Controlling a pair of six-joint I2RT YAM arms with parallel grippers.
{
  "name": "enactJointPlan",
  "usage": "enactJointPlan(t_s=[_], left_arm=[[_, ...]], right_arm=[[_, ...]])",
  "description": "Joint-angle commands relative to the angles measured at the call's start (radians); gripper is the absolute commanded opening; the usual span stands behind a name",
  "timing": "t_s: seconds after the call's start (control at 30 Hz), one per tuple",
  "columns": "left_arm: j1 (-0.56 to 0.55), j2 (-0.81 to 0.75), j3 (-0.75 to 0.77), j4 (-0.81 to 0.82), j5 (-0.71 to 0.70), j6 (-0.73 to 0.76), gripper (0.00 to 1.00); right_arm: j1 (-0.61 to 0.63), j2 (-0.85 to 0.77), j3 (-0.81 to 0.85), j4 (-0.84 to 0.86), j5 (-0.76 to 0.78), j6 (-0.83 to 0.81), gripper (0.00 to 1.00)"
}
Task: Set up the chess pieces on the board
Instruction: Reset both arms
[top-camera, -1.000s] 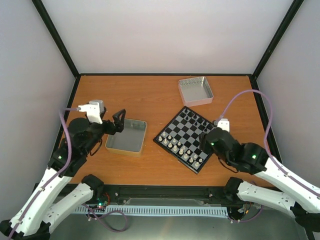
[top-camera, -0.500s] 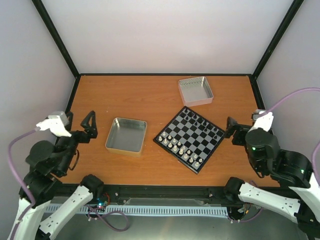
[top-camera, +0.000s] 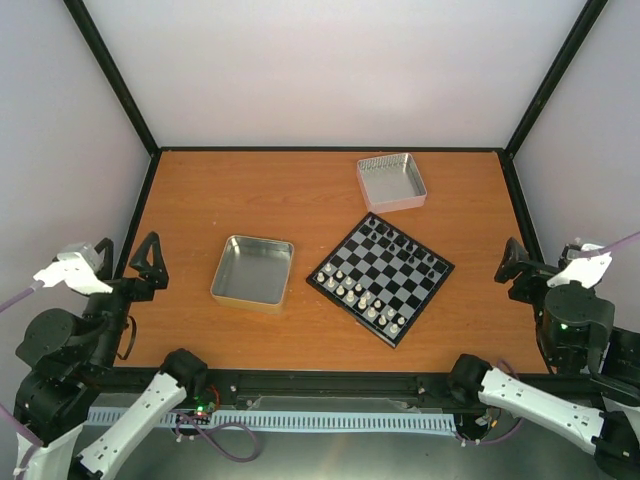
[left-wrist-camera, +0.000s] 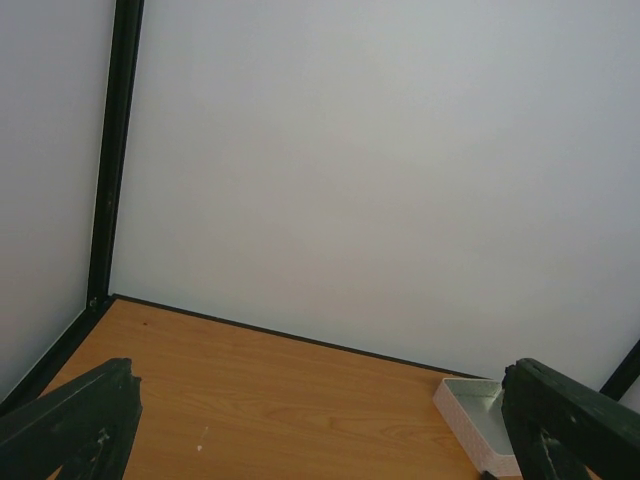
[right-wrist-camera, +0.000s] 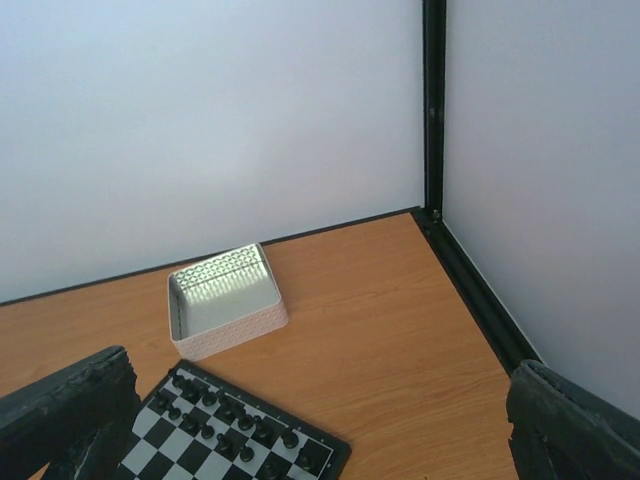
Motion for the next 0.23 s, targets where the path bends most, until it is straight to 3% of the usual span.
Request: enactJointPlan(t_s=[0.0, 0.2], left_arm=[[-0.005, -0.008, 0.029, -0.027, -0.021, 0.028, 1.00], [-0.005, 0.001, 0.024, -0.018, -0.017, 0.039, 1.00]], right_arm=[[0.007, -0.018, 0.004, -0.006, 0.051, -0.005, 1.00], [0.007, -0.015, -0.012, 0.000, 0.057, -0.003, 1.00]])
